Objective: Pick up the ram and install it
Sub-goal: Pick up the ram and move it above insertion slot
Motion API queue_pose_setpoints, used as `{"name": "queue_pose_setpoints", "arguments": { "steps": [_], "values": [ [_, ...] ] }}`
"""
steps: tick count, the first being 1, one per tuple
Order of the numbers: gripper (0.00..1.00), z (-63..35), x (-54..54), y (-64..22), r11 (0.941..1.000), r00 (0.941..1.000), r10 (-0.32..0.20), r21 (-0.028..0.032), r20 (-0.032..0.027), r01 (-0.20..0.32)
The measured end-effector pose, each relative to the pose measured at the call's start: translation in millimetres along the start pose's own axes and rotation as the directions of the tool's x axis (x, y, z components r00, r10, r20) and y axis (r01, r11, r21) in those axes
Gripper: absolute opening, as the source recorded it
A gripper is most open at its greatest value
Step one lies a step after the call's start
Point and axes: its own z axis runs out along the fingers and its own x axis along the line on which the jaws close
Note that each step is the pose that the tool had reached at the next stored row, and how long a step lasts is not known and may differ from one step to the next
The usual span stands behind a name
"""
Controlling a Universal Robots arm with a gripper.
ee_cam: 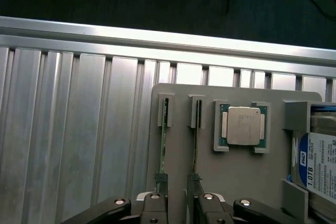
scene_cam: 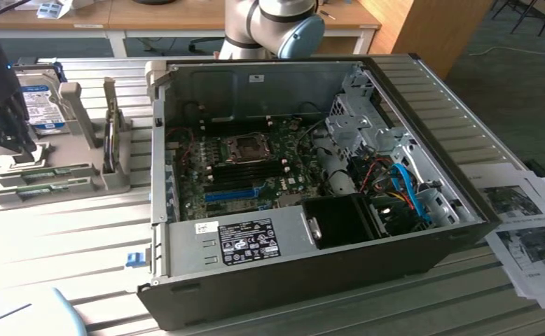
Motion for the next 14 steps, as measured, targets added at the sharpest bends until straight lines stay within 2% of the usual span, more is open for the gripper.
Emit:
{"name": "queue_pose_setpoints", "arguments": {
  "steps": [14],
  "values": [
    [0.28,14.6,0.3,-0.7,1.0000,1.0000,0.000,0.0000,0.0000,0.000]
  ]
}}
